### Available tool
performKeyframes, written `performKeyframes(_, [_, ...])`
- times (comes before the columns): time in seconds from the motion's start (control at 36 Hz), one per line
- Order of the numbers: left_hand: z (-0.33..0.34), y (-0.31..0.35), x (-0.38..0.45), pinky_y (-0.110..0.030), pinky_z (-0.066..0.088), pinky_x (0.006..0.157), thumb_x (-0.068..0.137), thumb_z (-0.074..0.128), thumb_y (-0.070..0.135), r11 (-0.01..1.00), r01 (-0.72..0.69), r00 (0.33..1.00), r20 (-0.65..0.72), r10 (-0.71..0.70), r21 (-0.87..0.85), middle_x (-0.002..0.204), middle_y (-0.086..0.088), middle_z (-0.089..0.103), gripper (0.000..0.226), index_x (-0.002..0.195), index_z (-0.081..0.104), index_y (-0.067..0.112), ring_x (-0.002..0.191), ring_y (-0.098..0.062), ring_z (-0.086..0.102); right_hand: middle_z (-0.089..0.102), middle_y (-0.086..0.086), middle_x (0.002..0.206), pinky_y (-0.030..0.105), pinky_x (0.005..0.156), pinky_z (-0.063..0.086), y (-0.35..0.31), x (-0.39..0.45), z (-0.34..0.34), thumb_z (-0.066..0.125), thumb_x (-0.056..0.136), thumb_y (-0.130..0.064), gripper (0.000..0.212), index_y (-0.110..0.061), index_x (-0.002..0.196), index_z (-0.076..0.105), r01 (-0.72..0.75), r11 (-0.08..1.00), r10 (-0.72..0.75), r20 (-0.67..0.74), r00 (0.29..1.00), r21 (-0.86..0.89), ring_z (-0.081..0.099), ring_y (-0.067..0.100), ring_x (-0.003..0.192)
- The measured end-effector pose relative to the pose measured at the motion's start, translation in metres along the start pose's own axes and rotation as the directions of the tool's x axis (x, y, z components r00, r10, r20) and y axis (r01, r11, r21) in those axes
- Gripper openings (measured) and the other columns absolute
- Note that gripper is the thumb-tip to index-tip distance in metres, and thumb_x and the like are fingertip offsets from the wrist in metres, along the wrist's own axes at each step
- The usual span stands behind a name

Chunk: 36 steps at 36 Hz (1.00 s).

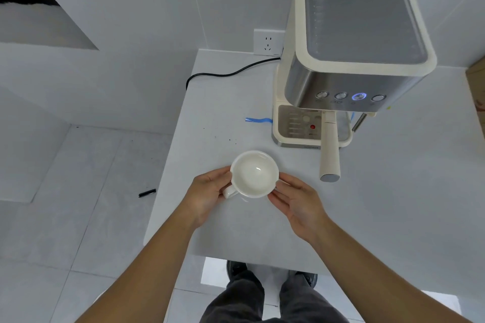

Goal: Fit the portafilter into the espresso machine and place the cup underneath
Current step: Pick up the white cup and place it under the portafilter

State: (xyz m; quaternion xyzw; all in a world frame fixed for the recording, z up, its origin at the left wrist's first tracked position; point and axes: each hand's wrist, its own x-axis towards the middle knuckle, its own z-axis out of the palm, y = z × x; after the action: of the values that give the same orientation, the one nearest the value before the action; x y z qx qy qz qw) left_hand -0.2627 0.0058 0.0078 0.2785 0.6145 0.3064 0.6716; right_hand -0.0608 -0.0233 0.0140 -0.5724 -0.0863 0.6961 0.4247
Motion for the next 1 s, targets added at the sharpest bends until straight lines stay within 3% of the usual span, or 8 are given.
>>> performKeyframes(0.14, [0.010,0.002,-0.001,-0.037,0.053,0.098,0.094,0.061,0.018,0.999,-0.016,1.000,0.023,0.015,0.046,0.113,-0.001,0.075,0.026,0.117,0.073,0.018,0.111,-0.020,0.068,0.076,0.005,0.112,0.036,0.097,0.052,-0.003,-0.006,-0.013,0.066,0.091,-0.005,0.025,-0.009,0.115,0.071,0.007,1.000,-0.007,0.019,1.000,0.004,0.071,0.020,0.107])
performKeyframes(0.36, [0.037,0.008,-0.004,-0.031,0.055,0.093,0.094,0.062,0.020,0.994,-0.035,0.998,0.061,0.029,0.106,0.110,0.002,0.076,0.024,0.115,0.074,0.020,0.109,-0.017,0.068,0.072,0.009,0.119,0.037,0.098,0.053,-0.016,-0.010,-0.043,0.065,0.090,-0.003,0.024,-0.004,0.113,0.072,0.019,1.000,-0.019,0.017,1.000,0.025,0.069,0.024,0.110])
performKeyframes(0.44, [0.049,0.011,-0.006,-0.033,0.054,0.095,0.093,0.063,0.021,0.993,-0.040,0.996,0.080,0.031,0.111,0.109,0.002,0.076,0.022,0.111,0.076,0.023,0.108,-0.017,0.069,0.064,0.015,0.116,0.034,0.093,0.057,-0.021,-0.012,-0.053,0.066,0.088,0.000,0.015,0.000,0.101,0.072,0.022,0.998,-0.024,0.023,0.999,0.064,0.067,0.026,0.113])
performKeyframes(0.53, [0.061,0.013,-0.007,-0.033,0.054,0.095,0.092,0.064,0.023,0.991,-0.043,0.996,0.088,0.032,0.125,0.107,0.003,0.077,0.021,0.110,0.076,0.025,0.107,-0.017,0.069,0.072,0.008,0.104,0.040,0.101,0.052,-0.027,-0.016,-0.063,0.063,0.090,0.002,0.012,-0.006,0.092,0.072,0.025,0.997,-0.026,0.014,1.000,0.069,0.070,0.024,0.107])
performKeyframes(0.72, [0.089,0.018,-0.009,-0.034,0.054,0.095,0.092,0.065,0.026,0.985,-0.051,0.994,0.103,0.033,0.167,0.106,0.006,0.077,0.021,0.109,0.076,0.027,0.106,-0.016,0.069,0.076,0.008,0.112,0.038,0.098,0.050,-0.042,-0.025,-0.083,0.064,0.090,-0.002,0.023,-0.004,0.112,0.072,0.035,0.997,-0.034,-0.016,0.999,0.063,0.072,0.022,0.105])
performKeyframes(1.0, [0.118,0.028,-0.006,-0.029,0.057,0.086,0.092,0.064,0.022,0.984,-0.060,0.994,0.100,0.044,0.167,0.104,0.007,0.077,0.019,0.104,0.077,0.028,0.103,-0.015,0.071,0.074,0.010,0.116,0.040,0.101,0.050,-0.061,-0.022,-0.104,0.058,0.095,0.000,0.025,-0.003,0.117,0.070,0.054,0.995,-0.052,-0.024,0.998,0.083,0.070,0.024,0.108])
